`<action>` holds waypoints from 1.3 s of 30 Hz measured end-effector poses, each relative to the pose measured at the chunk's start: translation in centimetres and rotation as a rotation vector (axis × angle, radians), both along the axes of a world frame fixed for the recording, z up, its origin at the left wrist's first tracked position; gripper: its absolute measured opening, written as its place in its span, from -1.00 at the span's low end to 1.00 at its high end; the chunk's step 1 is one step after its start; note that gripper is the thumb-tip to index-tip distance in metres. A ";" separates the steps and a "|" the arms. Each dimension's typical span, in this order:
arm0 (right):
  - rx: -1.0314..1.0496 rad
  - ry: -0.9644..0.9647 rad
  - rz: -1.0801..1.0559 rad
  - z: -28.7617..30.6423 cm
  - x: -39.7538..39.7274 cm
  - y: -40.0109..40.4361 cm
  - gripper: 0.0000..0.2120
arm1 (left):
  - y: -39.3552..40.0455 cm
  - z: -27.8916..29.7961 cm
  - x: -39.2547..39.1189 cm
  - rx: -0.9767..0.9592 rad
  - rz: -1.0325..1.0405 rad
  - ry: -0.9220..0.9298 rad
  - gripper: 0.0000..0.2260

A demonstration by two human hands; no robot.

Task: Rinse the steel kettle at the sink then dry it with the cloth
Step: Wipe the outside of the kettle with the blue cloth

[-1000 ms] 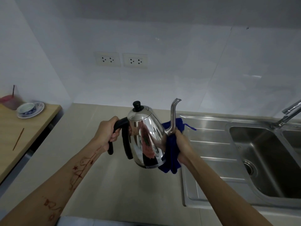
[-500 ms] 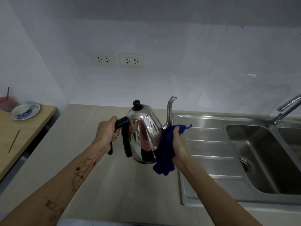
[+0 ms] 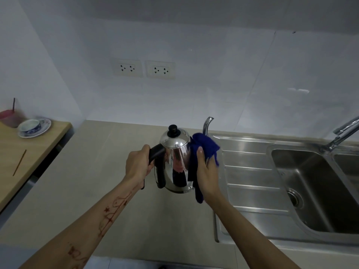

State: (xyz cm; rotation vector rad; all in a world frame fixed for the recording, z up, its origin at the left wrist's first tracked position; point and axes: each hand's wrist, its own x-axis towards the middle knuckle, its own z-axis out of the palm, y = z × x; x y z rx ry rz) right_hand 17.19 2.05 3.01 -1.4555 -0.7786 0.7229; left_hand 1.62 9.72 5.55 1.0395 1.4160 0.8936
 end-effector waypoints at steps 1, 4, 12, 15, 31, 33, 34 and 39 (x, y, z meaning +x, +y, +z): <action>0.026 -0.020 0.014 0.7 0.0 0.6 -0.75 | 0.0 0.0 0.1 0.001 0.006 0.019 -0.69; 0.036 -0.230 0.055 1.3 -0.9 1.2 -0.66 | -0.1 -0.3 0.3 -0.006 0.027 0.049 -0.71; -0.044 -0.038 0.049 -0.9 0.2 0.9 -0.71 | -1.3 -2.2 0.6 -0.026 0.043 0.058 -0.69; 0.016 -0.207 0.105 -1.8 -1.1 0.6 -0.59 | -1.2 -2.7 0.7 -0.035 0.098 0.077 -0.70; -0.111 -0.046 0.054 -7.1 -0.8 1.0 -0.64 | -2.6 -5.9 2.0 -0.088 0.146 0.071 -0.67; -0.181 -0.007 0.040 -7.3 -0.8 1.7 -0.70 | -2.8 -6.4 2.4 -0.103 0.151 0.069 -0.66; -0.188 -0.036 0.043 -7.1 -0.9 2.1 -0.73 | -2.8 -6.7 2.5 -0.116 0.163 0.060 -0.67; -0.139 -0.235 0.165 -7.2 -0.8 2.0 -0.69 | -2.5 -7.8 2.6 -0.138 0.202 0.012 -0.65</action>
